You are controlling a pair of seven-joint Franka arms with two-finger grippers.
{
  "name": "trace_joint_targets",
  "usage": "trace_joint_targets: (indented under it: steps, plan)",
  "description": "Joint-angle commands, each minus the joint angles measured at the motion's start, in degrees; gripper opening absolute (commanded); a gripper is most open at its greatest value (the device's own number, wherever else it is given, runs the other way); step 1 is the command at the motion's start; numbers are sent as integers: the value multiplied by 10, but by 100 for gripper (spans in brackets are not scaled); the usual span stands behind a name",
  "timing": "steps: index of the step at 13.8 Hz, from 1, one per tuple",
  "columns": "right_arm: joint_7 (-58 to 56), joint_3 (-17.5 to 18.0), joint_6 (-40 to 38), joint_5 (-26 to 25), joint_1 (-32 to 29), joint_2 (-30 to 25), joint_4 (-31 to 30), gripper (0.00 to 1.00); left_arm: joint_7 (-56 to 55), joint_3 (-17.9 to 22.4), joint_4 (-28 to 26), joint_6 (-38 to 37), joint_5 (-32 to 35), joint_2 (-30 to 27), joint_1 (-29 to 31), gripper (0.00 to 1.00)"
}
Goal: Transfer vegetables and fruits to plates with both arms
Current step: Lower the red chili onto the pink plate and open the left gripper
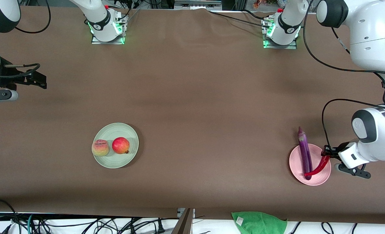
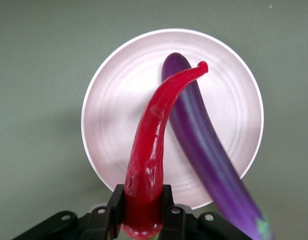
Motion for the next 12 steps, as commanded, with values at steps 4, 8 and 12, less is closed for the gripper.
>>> trace_joint_targets:
  steps: [4,8,12]
  plan:
    - [-6,1,6,11,-3,-24,-22,100,6,11,-33,0,-64,-2,-1,51]
    - [-7,0,6,11,-3,-24,-22,100,4,10,-23,-3,-63,-2,-4,100]
    - [-7,1,6,10,-3,-24,-22,100,-15,17,0,-52,-31,-47,-38,100]
